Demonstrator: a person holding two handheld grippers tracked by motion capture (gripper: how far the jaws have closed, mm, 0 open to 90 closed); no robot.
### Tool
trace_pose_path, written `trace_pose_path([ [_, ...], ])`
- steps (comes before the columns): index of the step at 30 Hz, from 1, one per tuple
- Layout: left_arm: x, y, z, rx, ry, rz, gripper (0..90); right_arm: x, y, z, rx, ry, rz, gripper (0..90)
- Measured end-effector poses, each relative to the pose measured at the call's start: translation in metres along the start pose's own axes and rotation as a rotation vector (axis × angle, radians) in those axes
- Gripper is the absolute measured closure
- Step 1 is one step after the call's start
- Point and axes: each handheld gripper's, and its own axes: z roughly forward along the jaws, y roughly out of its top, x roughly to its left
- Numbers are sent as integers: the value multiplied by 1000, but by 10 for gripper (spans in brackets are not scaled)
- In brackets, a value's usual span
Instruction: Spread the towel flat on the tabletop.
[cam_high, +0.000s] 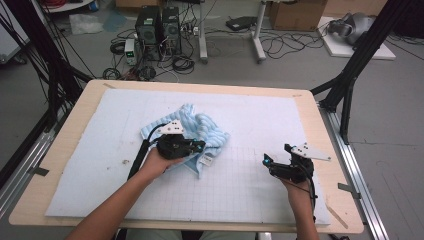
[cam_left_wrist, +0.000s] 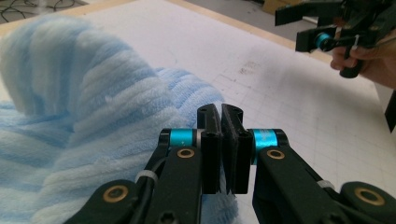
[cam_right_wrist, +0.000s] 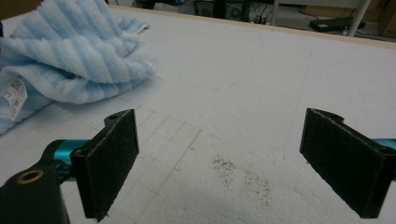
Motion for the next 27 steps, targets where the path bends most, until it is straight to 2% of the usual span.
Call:
trace_pose_path([
  [2,1,-1,0,-8,28,-12,807,-1,0,0,-3,-3,-7,108],
  [5,7,1,-9,-39,91,-41,570,-1,0,-1,-3,0,5,108],
  [6,9,1,-13,-53,104,-55,570,-1,0,-1,-3,0,5,108],
  [8,15,2,-24,-93,142,-76,498,0,0,-1,-4,0,9,108],
  [12,26,-2,-49,-128,221,-50,483,6,3,2,-9,16,3,108],
  [16,39,-13,-69,-128,303,-91,385,19,7,10,-10,58,-12,108],
  [17,42,-15,-73,-125,332,-100,294,28,8,16,-5,84,-21,108],
  [19,48,-23,-85,-139,385,-99,275,38,9,22,10,113,-28,109],
  [25,55,-35,-98,-143,411,-102,252,56,13,33,21,147,-48,111],
  [26,56,-38,-101,-145,412,-107,253,63,15,37,24,174,-51,167],
  [27,58,-41,-103,-146,418,-111,254,66,16,39,27,197,-55,186],
])
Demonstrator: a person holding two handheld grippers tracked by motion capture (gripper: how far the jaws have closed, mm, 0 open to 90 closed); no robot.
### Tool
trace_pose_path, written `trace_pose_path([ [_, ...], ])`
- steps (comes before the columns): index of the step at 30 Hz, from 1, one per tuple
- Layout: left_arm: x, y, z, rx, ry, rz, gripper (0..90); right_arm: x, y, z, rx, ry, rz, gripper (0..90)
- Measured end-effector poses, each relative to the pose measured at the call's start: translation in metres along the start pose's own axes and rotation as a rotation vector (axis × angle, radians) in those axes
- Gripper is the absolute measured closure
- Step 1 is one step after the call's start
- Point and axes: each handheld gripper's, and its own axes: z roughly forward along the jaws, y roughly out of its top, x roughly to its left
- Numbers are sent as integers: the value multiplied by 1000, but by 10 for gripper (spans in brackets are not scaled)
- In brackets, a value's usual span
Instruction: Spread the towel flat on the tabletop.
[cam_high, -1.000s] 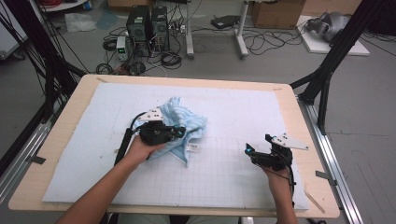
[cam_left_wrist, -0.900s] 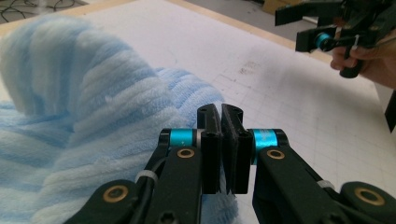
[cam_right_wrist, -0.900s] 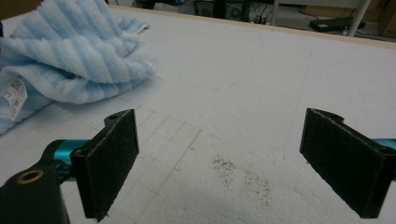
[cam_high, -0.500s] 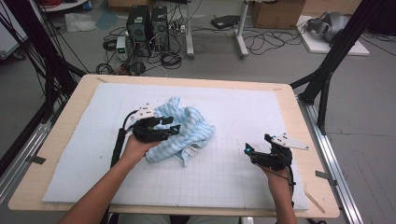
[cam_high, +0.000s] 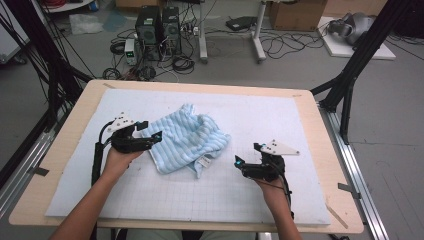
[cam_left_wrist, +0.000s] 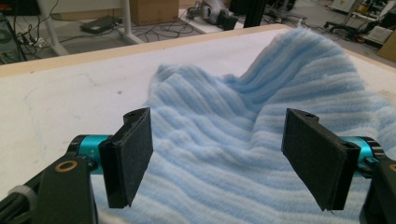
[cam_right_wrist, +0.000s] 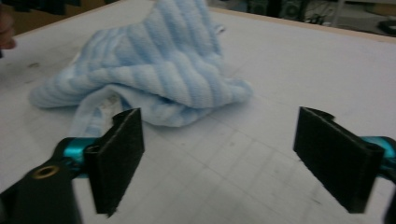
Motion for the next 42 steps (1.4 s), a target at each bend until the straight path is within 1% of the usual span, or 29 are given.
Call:
trace_pose_path([
  [1,3,-2,-2,4,3,-1,256,4,1,4,6,18,-1,209],
  [2,5,-5,-3,5,7,-8,256,4,1,4,6,18,-1,209],
  [3,7,-7,-5,10,9,-8,265,11,3,13,31,77,-5,304],
  [5,11,-10,-6,17,15,-13,272,21,4,25,63,119,-15,378],
  [6,12,-11,-7,15,18,-20,272,21,4,25,63,119,-15,378],
  [8,13,-12,-7,13,21,-23,284,34,6,39,96,170,-32,408],
  [9,13,-12,-7,11,21,-21,284,41,6,47,109,188,-45,408],
  [10,13,-12,-7,13,20,-16,292,55,7,61,144,222,-73,407],
  [11,13,-12,-7,12,21,-16,292,55,7,61,144,222,-73,407],
  [13,13,-12,-6,19,20,-9,295,72,7,79,177,232,-84,404],
  [14,13,-12,-6,20,21,-9,295,72,7,79,177,232,-84,404],
  [15,13,-13,-6,24,22,-10,298,80,6,90,214,184,-106,432],
  [16,12,-13,-5,26,23,-11,299,81,5,94,235,164,-112,474],
  [17,12,-13,-5,31,20,-10,302,82,4,98,253,154,-117,523],
  [18,12,-14,-5,34,20,-8,302,82,4,98,253,154,-117,523],
  [19,12,-14,-4,37,18,-7,305,81,4,101,276,153,-106,648],
  [20,12,-14,-4,39,18,-7,305,81,4,101,276,153,-106,648],
  [21,12,-15,-4,42,17,-7,308,80,4,100,278,157,-129,691],
  [22,12,-15,-3,45,15,-7,309,80,4,99,278,173,-128,758],
  [23,12,-16,-3,49,14,-8,310,79,5,97,278,174,-138,783],
  [26,12,-16,-2,55,15,-6,313,76,6,91,284,171,-150,806],
  [29,13,-16,-3,48,15,-8,318,62,11,64,263,141,-144,813],
  [30,13,-16,-4,49,15,-13,318,62,11,64,263,141,-144,813],
  [31,14,-16,-4,47,17,-13,319,51,10,47,257,114,-142,818],
  [36,13,-17,-2,53,15,-12,322,27,-9,11,278,45,-95,819],
  [37,13,-17,-2,56,14,-10,322,27,-9,11,278,45,-95,819],
  [39,11,-17,-1,60,11,-2,324,22,-14,0,286,45,-80,819],
  [41,10,-18,1,75,7,6,326,21,-16,-9,297,45,-90,820],
  [42,9,-19,2,82,7,12,327,22,-17,-14,306,31,-101,821],
])
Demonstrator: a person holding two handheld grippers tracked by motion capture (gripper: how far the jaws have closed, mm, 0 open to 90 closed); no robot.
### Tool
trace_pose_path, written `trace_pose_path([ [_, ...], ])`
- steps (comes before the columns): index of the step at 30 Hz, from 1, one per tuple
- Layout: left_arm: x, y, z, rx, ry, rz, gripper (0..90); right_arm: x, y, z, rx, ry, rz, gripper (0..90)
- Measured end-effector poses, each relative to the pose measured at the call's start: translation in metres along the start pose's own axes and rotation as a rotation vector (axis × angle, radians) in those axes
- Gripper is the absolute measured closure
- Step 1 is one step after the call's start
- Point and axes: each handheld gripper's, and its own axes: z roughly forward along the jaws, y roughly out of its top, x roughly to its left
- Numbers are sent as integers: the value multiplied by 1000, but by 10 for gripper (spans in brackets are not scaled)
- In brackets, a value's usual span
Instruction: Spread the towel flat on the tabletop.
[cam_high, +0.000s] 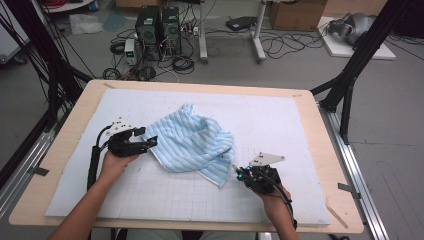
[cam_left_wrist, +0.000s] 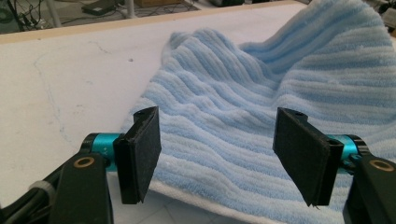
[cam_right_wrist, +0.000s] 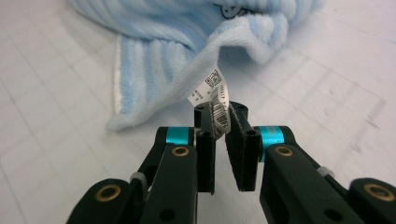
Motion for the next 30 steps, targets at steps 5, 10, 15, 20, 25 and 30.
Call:
trace_pose_path([
  [5,-4,-2,5,30,2,25,325,-6,-10,-15,48,-81,10,753],
  [10,-6,-4,10,66,13,44,324,-12,-2,-20,-71,-76,66,553],
  [15,-10,-8,17,124,26,74,324,-12,25,6,-115,-66,52,448],
  [20,-17,-10,22,180,48,136,349,-14,37,31,-88,-78,49,417],
  [25,-25,-10,25,218,131,260,655,-16,41,45,-67,-83,47,453],
  [30,-13,-8,19,204,116,180,847,-17,41,53,-32,-58,30,649],
])
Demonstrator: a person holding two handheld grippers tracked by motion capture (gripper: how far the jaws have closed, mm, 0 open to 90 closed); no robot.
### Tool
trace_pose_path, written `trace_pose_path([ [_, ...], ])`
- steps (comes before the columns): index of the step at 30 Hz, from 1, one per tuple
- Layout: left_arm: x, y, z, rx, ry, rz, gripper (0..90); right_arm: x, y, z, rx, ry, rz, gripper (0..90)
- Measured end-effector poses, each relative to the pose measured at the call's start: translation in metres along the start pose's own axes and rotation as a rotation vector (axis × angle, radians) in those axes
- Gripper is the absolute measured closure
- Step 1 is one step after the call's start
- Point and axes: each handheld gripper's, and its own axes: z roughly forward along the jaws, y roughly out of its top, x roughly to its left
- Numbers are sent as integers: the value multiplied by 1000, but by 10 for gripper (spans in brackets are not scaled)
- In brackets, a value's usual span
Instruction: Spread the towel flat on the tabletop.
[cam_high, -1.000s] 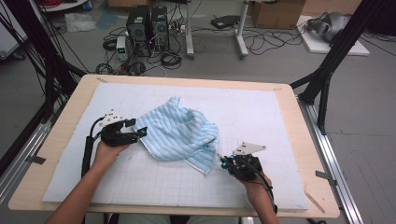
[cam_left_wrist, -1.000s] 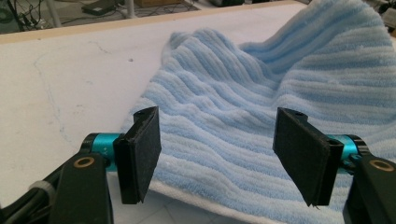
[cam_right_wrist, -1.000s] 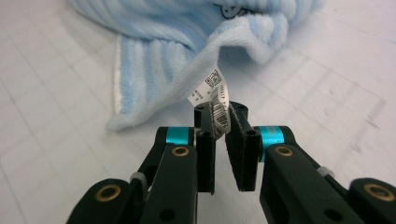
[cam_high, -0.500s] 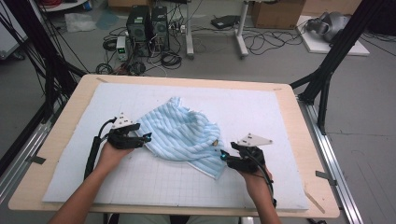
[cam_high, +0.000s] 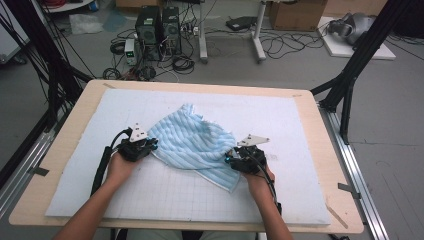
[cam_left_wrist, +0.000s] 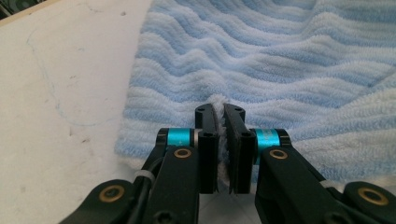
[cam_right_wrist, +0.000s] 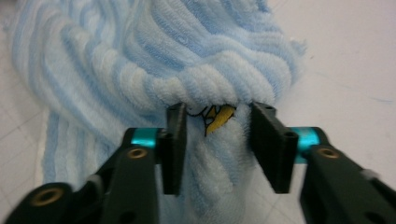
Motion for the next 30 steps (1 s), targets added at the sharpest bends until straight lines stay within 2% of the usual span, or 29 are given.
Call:
trace_pose_path([
  [2,4,0,-2,-1,11,-16,848,2,-1,2,27,43,-17,763],
  [3,7,-1,-3,-4,13,-31,848,7,-2,3,60,78,-45,804],
  [4,10,-1,-4,-12,15,-50,848,7,-2,3,60,78,-45,804],
  [7,18,-2,-8,-34,34,-92,848,16,-4,4,81,138,-67,807],
  [8,24,-2,-12,-47,51,-112,848,19,-5,2,79,196,-66,818],
  [9,24,-2,-12,-47,51,-112,847,19,-5,2,79,196,-66,818],
  [12,34,-3,-18,-68,73,-142,847,28,-9,1,79,292,-67,821],
  [13,37,-4,-20,-74,83,-151,848,36,-11,0,84,361,-80,820],
  [15,43,-5,-24,-88,103,-165,848,45,-12,0,83,453,-85,819],
  [16,46,-6,-26,-93,107,-176,848,45,-12,0,83,453,-85,819],
  [17,49,-7,-28,-95,108,-182,848,49,-12,0,87,492,-93,808],
  [18,50,-8,-29,-96,115,-188,848,53,-11,1,83,509,-111,770],
  [19,51,-8,-29,-99,118,-192,849,56,-9,1,78,510,-120,711],
  [21,53,-9,-30,-102,119,-199,845,56,-6,0,51,509,-104,621],
  [22,53,-10,-31,-106,120,-203,840,50,-2,-6,-1,495,-75,589],
  [24,53,-9,-31,-109,120,-201,837,40,0,-13,-64,460,-43,571],
  [25,53,-9,-31,-115,119,-198,837,40,0,-13,-64,460,-43,571],
  [26,53,-9,-30,-121,118,-202,836,34,1,-17,-84,426,-31,571],
  [27,53,-9,-30,-123,116,-202,834,23,1,-23,-100,325,-9,575],
  [28,52,-9,-30,-123,115,-204,831,18,2,-24,-99,275,-8,575],
  [29,53,-10,-29,-123,109,-207,831,18,2,-24,-99,275,-8,575],
  [30,53,-10,-29,-121,106,-205,831,14,2,-24,-96,239,-8,575],
])
